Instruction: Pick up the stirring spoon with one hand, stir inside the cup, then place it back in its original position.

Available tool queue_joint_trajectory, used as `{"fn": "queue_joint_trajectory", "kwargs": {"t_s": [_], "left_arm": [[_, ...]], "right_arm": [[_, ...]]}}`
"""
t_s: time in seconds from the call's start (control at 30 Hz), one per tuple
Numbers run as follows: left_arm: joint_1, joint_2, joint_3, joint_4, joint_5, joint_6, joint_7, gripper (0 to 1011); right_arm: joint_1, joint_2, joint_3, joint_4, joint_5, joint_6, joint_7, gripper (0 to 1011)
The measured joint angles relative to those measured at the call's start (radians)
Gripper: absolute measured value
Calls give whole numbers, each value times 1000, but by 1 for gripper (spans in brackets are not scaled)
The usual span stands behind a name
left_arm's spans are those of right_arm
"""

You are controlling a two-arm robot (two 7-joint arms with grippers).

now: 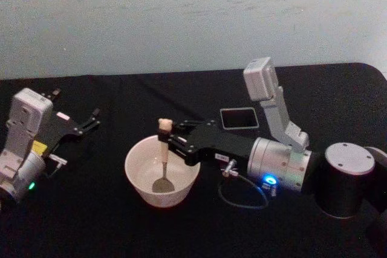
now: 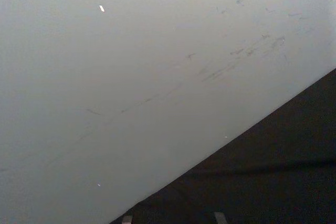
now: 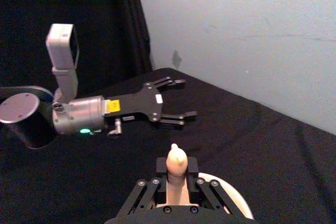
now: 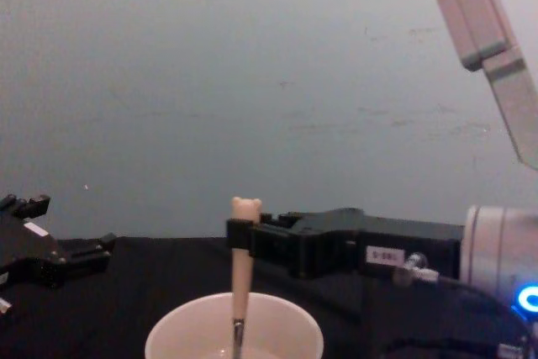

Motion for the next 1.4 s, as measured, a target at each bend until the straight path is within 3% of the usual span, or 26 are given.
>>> {"fn": "queue_joint_trajectory", "kwargs": {"t_s": [0.33,0.63,1.1,1.4], "left_arm": [[0,0,0,0,0,0,0,1001],[0,0,0,0,0,0,0,1001],[0,0,0,0,0,0,0,1001],[0,0,0,0,0,0,0,1001]], "right_arm": [[36,-46,-33,32,8,3,-15,218],[71,-96,-43,92,-16,-14,-56,218],[84,-119,-5,151,-49,-27,-95,218],[71,-102,17,142,-66,-30,-94,218]]}}
